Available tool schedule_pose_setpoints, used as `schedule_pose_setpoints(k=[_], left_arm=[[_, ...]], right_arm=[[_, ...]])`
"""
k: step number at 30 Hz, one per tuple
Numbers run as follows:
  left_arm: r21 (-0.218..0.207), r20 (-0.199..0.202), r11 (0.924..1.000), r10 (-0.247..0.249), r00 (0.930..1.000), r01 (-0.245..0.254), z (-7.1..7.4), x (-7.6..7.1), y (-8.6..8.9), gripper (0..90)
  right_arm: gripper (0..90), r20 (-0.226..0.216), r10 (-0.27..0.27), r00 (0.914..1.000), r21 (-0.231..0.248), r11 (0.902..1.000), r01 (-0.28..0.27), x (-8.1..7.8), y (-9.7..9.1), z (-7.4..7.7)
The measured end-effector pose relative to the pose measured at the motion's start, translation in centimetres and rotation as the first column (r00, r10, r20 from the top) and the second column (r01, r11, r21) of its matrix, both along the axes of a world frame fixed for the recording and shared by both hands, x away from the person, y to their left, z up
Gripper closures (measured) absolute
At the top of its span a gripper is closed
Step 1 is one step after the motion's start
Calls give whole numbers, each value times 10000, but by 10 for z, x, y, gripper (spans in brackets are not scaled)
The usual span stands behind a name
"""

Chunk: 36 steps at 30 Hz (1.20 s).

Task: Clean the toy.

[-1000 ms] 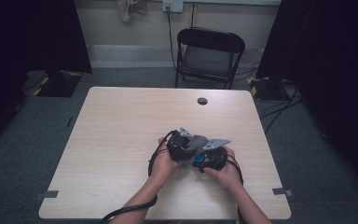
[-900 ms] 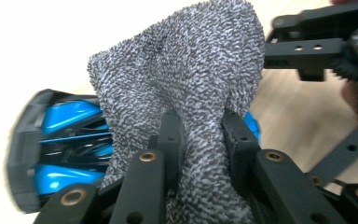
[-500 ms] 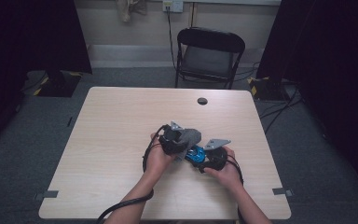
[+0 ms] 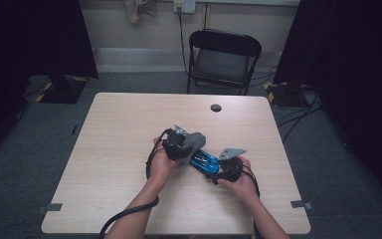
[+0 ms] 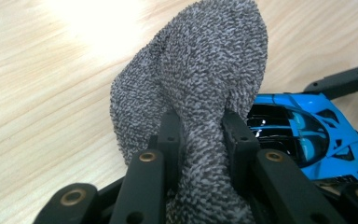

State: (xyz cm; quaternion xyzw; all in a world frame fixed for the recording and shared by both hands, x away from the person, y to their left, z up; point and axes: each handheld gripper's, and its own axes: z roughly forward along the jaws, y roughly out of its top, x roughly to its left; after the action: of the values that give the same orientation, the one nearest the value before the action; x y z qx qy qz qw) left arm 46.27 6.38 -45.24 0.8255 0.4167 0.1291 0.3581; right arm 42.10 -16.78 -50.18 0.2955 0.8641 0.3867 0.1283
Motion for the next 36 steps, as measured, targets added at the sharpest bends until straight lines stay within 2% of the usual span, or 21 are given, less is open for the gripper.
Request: schedule_pose_setpoints(k=[4,6,10,14,15,20,24,26,28,29,36], left_arm=[[-111,-26,9999,105,9999,-105,-1,3,4,727],[35,53,10000,56,10000,-56,0,4,4,727],[-149,58,9997,180,9998,-180,1,4,6,727],[-239,116,9978,615,9980,-612,5,7,15,727],[-135,58,9983,567,9984,-566,6,8,19,727],[-500,20,9960,742,9972,-741,11,6,29,727],[-745,24,9958,535,9986,-532,17,2,26,727],[-884,8,9961,73,10000,-72,23,-5,16,727],[-909,-12,9958,-69,10000,68,25,-8,11,727],[-1025,-45,9940,-392,9992,386,28,-12,2,727],[-1327,-233,9845,-1186,9927,1145,29,-25,-30,727]], right_arm=[[241,-3,0,10000,-1,10000,0,0,0,0],[241,-3,1,10000,-2,10000,-1,0,0,0],[240,-4,-5,10000,-1,10000,5,0,0,0],[241,-6,-8,10000,0,10000,8,0,0,0],[240,-3,-8,10000,5,10000,8,0,0,0],[240,-7,-12,10000,9,10000,12,0,0,0],[241,-6,-18,10000,12,10000,18,0,0,0],[241,-9,-21,10000,9,10000,21,0,0,0],[240,-6,-21,10000,12,10000,21,0,0,0],[240,-4,-21,10000,8,10000,21,0,0,0],[241,-5,-20,10000,14,10000,20,0,0,0]])
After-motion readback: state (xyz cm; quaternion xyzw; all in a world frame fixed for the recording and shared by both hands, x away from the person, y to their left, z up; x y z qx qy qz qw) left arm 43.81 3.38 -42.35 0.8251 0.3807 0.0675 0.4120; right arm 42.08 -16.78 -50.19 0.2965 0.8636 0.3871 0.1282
